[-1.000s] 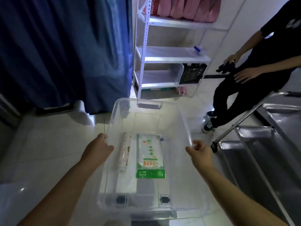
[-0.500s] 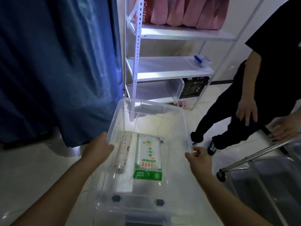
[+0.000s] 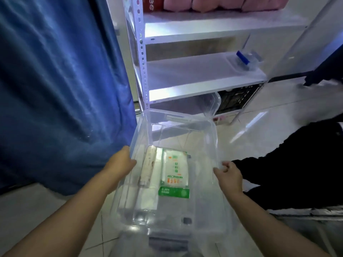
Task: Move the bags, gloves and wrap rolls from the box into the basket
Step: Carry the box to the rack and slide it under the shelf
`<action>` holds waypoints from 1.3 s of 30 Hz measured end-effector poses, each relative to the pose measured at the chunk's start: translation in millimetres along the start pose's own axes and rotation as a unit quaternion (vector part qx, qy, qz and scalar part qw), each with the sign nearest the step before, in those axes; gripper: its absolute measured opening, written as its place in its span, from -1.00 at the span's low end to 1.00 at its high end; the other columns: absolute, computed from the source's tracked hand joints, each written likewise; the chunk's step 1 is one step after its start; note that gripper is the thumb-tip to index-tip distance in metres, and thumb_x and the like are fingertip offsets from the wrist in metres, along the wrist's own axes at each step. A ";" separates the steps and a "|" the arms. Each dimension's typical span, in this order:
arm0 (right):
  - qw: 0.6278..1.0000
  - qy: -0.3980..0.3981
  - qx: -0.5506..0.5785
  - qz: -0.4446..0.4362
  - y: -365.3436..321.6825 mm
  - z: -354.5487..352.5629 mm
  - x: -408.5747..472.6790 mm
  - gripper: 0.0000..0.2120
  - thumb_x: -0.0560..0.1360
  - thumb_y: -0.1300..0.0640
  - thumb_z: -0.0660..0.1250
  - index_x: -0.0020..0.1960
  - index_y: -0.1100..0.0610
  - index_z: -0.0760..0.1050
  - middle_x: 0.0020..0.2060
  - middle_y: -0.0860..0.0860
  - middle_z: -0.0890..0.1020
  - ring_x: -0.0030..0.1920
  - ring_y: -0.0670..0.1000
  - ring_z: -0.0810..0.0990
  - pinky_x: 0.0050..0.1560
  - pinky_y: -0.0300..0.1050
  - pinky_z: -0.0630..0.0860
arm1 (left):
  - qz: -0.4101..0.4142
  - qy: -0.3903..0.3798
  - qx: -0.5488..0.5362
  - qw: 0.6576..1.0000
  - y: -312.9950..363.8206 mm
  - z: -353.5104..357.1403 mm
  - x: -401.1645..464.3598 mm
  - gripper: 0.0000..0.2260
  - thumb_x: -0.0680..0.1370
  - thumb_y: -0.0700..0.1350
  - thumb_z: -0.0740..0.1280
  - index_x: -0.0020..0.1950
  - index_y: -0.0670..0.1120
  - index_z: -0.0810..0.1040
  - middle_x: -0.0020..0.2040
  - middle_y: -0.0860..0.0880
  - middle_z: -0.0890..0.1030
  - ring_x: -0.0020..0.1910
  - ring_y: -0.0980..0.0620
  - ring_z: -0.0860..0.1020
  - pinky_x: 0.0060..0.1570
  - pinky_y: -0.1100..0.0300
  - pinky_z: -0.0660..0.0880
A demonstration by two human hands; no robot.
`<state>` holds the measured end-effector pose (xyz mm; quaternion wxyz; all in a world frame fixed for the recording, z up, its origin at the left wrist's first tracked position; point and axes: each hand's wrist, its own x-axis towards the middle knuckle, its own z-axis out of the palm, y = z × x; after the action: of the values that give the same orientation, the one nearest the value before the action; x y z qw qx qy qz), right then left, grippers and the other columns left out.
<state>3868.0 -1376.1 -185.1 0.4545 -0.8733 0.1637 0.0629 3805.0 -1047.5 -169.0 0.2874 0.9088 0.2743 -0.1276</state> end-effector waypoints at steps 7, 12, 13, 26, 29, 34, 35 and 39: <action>0.997 -0.027 -0.053 0.055 -10.2 28.7 107.7 -0.66 0.42 0.24 0.34 0.18 0.21 0.43 -0.28 0.00 0.52 -0.31 -0.04 0.48 -0.32 -0.22 0.39 | 0.009 -0.079 0.038 0.996 46.5 20.0 128.1 -0.77 0.45 -0.10 0.31 0.04 -0.14 0.38 -0.09 -0.10 0.50 -0.14 -0.13 0.48 -0.26 0.12 0.37; 0.990 -0.071 -0.080 0.089 -12.9 54.3 174.6 -0.60 0.41 0.28 0.30 0.24 0.17 0.39 -0.13 0.02 0.53 -0.15 0.04 0.52 -0.15 -0.15 0.46 | 0.012 -0.121 0.047 0.992 64.5 46.0 211.7 -0.81 0.44 -0.11 0.29 -0.09 -0.10 0.29 -0.24 -0.05 0.44 -0.30 -0.06 0.42 -0.44 0.14 0.24; 0.990 -0.068 -0.086 0.090 -13.6 59.9 187.9 -0.61 0.42 0.28 0.30 0.24 0.16 0.40 -0.16 0.00 0.53 -0.16 0.02 0.52 -0.14 -0.17 0.44 | 0.008 -0.129 0.044 0.991 68.5 51.3 226.1 -0.81 0.43 -0.12 0.29 -0.10 -0.10 0.29 -0.27 -0.04 0.44 -0.33 -0.04 0.42 -0.45 0.14 0.24; 0.991 -0.060 -0.114 0.036 8.3 133.4 368.4 -0.53 0.43 0.27 0.30 0.33 0.13 0.38 -0.02 0.02 0.51 -0.06 0.00 0.49 0.00 -0.20 0.38 | -0.051 -0.146 -0.022 0.988 91.6 138.4 349.1 -0.79 0.45 -0.22 0.25 0.05 -0.15 0.34 -0.20 -0.19 0.56 -0.24 -0.21 0.54 -0.22 0.03 0.50; 0.992 -0.071 -0.105 0.019 15.4 151.2 406.3 -0.54 0.43 0.27 0.28 0.33 0.12 0.39 0.02 0.04 0.54 0.04 0.04 0.54 0.03 -0.20 0.38 | -0.068 -0.108 -0.041 0.991 92.8 160.9 368.9 -0.79 0.42 -0.24 0.24 0.04 -0.15 0.38 -0.26 -0.14 0.55 -0.30 -0.17 0.53 -0.32 0.08 0.47; 0.992 -0.100 -0.075 -0.010 19.4 187.0 464.1 -0.55 0.44 0.29 0.27 0.32 0.12 0.39 0.13 0.09 0.56 0.02 -0.06 0.50 -0.01 -0.21 0.37 | -0.089 -0.002 -0.080 0.993 94.7 189.2 397.5 -0.84 0.44 -0.29 0.27 0.00 -0.19 0.39 -0.36 0.00 0.47 -0.38 -0.02 0.43 -0.41 0.12 0.26; 0.992 -0.105 -0.070 -0.017 19.9 195.1 474.6 -0.55 0.44 0.29 0.27 0.32 0.12 0.39 0.13 0.09 0.56 0.02 -0.06 0.50 -0.01 -0.21 0.37 | -0.093 0.018 -0.085 0.992 95.7 192.2 403.8 -0.84 0.45 -0.29 0.27 -0.01 -0.17 0.38 -0.36 0.02 0.45 -0.36 -0.04 0.42 -0.37 0.11 0.25; 0.988 -0.122 -0.077 -0.052 20.4 229.1 517.9 -0.53 0.46 0.27 0.27 0.36 0.14 0.35 0.21 0.10 0.53 0.14 0.03 0.53 0.06 -0.27 0.36 | -0.109 0.070 -0.120 0.984 96.5 199.6 430.5 -0.86 0.46 -0.29 0.29 -0.01 -0.20 0.40 -0.23 -0.11 0.51 -0.20 -0.17 0.46 -0.20 0.08 0.34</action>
<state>4355.9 -1318.8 -467.4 0.4050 -0.8989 0.0562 0.1573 4197.0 -1048.7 -453.1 0.3592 0.8391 0.4040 -0.0606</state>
